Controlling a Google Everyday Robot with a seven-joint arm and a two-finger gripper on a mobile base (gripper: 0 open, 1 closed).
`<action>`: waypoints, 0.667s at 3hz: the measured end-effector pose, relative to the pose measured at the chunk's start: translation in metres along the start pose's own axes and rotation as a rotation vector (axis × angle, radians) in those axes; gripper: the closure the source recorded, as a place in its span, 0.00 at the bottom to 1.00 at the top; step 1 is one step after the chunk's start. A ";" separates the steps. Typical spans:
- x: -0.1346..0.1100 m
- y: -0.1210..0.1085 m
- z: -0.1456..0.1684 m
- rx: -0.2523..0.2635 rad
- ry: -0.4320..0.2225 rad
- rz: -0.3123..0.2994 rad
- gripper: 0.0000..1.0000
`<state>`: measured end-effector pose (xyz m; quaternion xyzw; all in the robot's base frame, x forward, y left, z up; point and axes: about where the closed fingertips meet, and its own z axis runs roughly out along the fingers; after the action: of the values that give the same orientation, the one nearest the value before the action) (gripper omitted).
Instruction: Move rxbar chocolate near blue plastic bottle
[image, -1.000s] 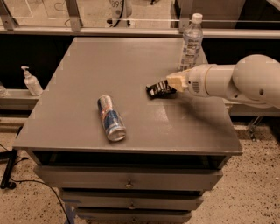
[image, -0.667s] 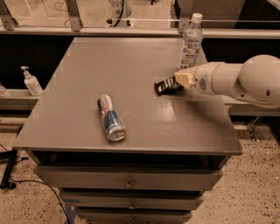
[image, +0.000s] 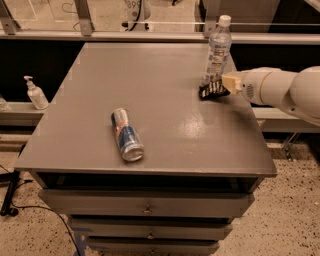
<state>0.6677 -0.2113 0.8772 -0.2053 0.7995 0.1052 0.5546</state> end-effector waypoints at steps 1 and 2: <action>0.001 -0.027 0.005 0.061 -0.041 0.028 1.00; 0.000 -0.040 0.010 0.087 -0.042 0.043 0.85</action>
Offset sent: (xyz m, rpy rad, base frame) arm 0.0417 -0.0512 -0.0054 0.0309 -0.0236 -0.1415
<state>0.6943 -0.2433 0.8757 -0.1615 0.7958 0.0866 0.5772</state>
